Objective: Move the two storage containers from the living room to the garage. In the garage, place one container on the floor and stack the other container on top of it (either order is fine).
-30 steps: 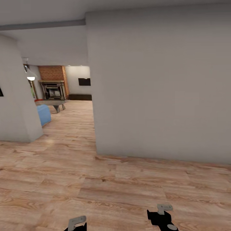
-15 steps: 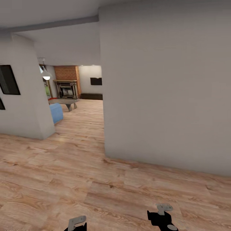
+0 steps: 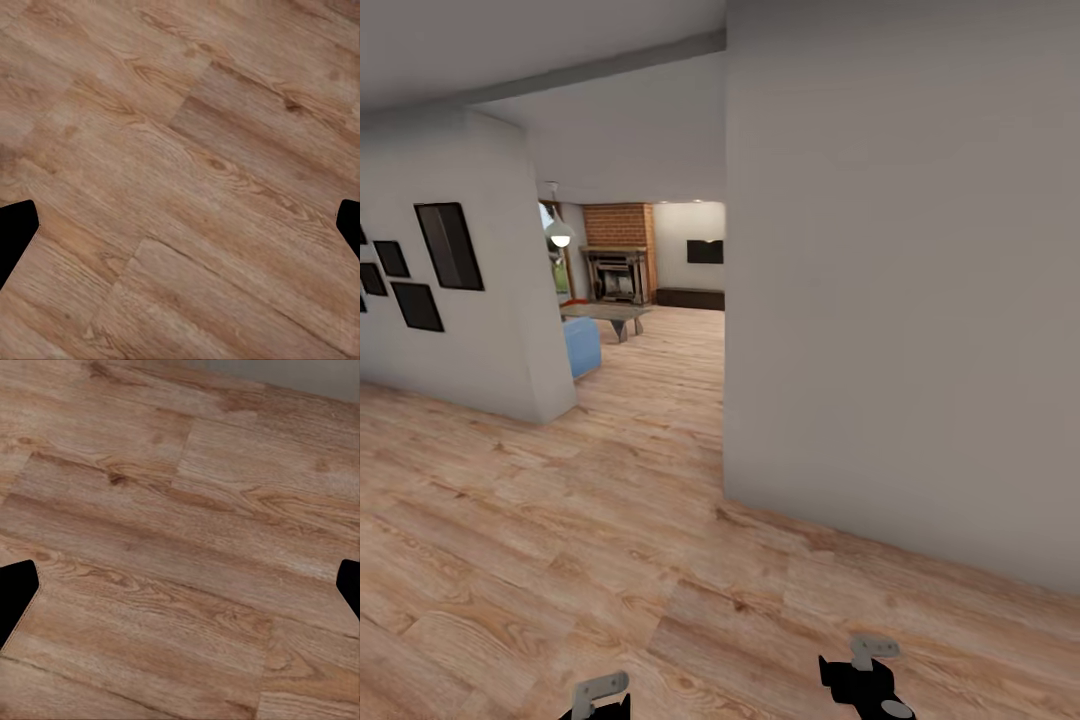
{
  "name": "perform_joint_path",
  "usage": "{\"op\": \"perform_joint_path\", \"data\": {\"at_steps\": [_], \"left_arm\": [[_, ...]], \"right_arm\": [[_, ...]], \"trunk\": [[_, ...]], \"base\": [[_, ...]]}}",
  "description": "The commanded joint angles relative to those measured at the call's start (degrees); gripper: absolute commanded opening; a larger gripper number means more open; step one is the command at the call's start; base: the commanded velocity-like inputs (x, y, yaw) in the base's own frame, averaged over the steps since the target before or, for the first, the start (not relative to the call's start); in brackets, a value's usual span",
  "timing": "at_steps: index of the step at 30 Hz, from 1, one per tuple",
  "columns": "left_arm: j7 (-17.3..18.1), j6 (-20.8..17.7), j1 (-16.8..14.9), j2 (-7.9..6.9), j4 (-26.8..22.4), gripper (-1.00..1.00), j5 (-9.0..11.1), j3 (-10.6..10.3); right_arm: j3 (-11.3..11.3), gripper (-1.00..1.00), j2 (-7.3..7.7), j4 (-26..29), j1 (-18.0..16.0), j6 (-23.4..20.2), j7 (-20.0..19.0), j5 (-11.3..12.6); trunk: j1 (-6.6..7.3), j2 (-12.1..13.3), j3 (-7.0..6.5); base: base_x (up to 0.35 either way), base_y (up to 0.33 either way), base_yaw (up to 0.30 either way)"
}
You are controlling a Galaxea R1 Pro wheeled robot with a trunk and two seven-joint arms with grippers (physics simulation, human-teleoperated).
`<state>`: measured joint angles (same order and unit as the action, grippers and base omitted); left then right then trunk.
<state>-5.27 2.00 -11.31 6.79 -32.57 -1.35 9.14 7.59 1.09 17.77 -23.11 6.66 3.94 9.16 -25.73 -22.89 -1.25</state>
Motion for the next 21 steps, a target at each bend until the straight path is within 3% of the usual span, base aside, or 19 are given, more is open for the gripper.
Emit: {"op": "perform_joint_path", "data": {"at_steps": [1, 21], "left_arm": [[0.00, 0.20, -0.03, 0.06, 0.07, 1.00, -0.14, 0.22], [0.00, 0.20, -0.03, 0.06, 0.11, 1.00, -0.14, 0.21]], "right_arm": [[0.49, 1.00, 0.05, -0.02, -0.01, 0.19, 0.28, 0.59], [0.49, 1.00, 0.05, -0.02, -0.01, 0.19, 0.28, 0.59]], "trunk": [[-0.05, -0.03, 0.04], [-0.05, -0.03, 0.51]], "base": [[0.327, 0.000, 0.275], [0.327, 0.000, 0.275]]}}
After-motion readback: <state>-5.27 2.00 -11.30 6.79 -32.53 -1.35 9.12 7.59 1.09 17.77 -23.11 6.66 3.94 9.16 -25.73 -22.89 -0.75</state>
